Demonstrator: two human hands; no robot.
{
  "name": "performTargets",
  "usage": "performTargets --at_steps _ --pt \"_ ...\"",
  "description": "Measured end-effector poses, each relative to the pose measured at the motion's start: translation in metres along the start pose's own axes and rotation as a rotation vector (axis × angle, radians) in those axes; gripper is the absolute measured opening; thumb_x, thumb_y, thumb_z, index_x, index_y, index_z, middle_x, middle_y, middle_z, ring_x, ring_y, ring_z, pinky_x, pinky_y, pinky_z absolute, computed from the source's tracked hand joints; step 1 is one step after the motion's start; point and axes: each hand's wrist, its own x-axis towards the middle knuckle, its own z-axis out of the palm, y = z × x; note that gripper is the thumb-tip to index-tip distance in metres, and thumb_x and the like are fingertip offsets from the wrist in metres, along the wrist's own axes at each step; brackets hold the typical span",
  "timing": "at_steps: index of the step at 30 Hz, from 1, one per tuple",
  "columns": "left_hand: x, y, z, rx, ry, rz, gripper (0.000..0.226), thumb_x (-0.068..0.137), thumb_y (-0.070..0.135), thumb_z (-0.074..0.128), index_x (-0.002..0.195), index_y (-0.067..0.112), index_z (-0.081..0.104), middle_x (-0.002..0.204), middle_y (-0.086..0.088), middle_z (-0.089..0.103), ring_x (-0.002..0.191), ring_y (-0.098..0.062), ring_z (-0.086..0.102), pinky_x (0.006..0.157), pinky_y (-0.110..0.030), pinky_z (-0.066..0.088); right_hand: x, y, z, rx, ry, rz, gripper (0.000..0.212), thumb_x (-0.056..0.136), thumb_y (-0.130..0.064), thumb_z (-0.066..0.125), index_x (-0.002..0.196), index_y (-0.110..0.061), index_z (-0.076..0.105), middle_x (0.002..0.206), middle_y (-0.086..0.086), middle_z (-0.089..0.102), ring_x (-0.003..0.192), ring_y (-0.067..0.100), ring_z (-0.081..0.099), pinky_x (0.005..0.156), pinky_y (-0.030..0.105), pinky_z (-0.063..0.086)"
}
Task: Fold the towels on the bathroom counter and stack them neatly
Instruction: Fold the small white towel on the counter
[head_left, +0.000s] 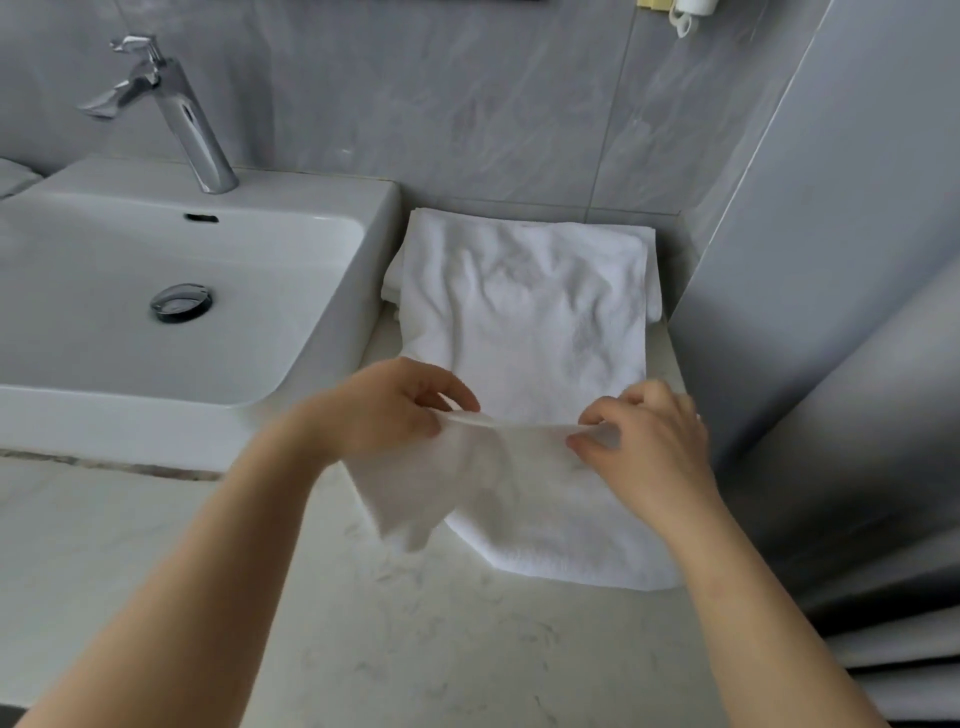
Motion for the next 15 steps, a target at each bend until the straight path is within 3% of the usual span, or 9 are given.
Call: performTargets --at_steps 2,3,5,7,8,11,15 --pt "-0.004 0.005 -0.013 0.243 -0.085 -0.012 0.045 0.083 -0.003 0.048 0.091 0.037 0.066 0.097 0.014 0.067 0.086 0.000 0.060 0.076 -0.010 0.045 -0.001 0.002 -0.001 -0.014 0.014 -0.076 0.016 0.084 -0.041 0.064 0.090 -0.027 0.069 0.137 -0.008 0.043 0.129 0.018 0.029 0.098 0.026 0.015" --pt "-0.006 0.008 -0.016 0.340 -0.110 -0.015 0.044 0.083 -0.001 0.048 0.093 0.038 0.066 0.099 0.018 0.066 0.090 0.002 0.058 0.076 -0.006 0.041 -0.002 0.002 -0.004 0.017 -0.026 -0.123 0.013 0.084 -0.038 0.064 0.085 -0.025 0.067 0.135 -0.008 0.049 0.128 0.016 0.034 0.098 0.026 0.017" --pt "-0.010 0.012 -0.015 0.438 -0.142 -0.043 0.041 0.085 0.002 0.046 0.095 0.036 0.067 0.099 0.020 0.064 0.095 0.001 0.056 0.081 -0.008 0.040 -0.006 -0.002 -0.013 0.187 -0.232 -0.121 0.011 0.083 -0.030 0.064 0.076 -0.023 0.060 0.099 -0.006 0.065 0.097 0.009 0.054 0.081 0.022 0.036" --pt "-0.011 0.008 -0.006 0.476 -0.167 -0.088 0.034 0.086 0.007 0.044 0.087 0.032 0.067 0.091 0.015 0.063 0.089 -0.004 0.056 0.082 -0.016 0.039 -0.009 -0.005 -0.022 0.245 -0.462 -0.077 0.015 0.083 -0.028 0.061 0.071 -0.023 0.053 0.067 -0.009 0.055 0.061 0.003 0.049 0.054 0.016 0.036" --pt "-0.010 0.004 0.001 0.487 -0.182 -0.107 0.030 0.087 0.009 0.042 0.077 0.026 0.065 0.080 0.010 0.061 0.080 -0.008 0.054 0.078 -0.019 0.039 -0.011 -0.006 -0.024 0.225 -0.530 -0.077 0.016 0.083 -0.028 0.061 0.070 -0.024 0.053 0.064 -0.009 0.053 0.056 0.003 0.047 0.052 0.016 0.035" --pt "-0.005 -0.012 0.025 0.557 -0.229 -0.178 0.032 0.086 0.011 0.040 0.055 0.016 0.035 0.057 0.003 0.037 0.055 -0.011 0.034 0.058 -0.023 0.028 -0.012 -0.008 -0.017 0.165 -0.685 -0.089 0.018 0.087 -0.032 0.060 0.071 -0.026 0.055 0.073 -0.011 0.055 0.063 0.003 0.050 0.056 0.017 0.037" --pt "-0.001 -0.035 0.053 0.622 -0.336 -0.261 0.033 0.086 0.016 0.040 0.054 0.018 0.030 0.056 0.004 0.032 0.051 -0.010 0.027 0.051 -0.022 0.023 -0.013 -0.004 0.016 0.064 -0.810 -0.090 0.014 0.091 -0.030 0.057 0.093 -0.018 0.064 0.090 -0.007 0.059 0.081 0.009 0.055 0.068 0.019 0.042"
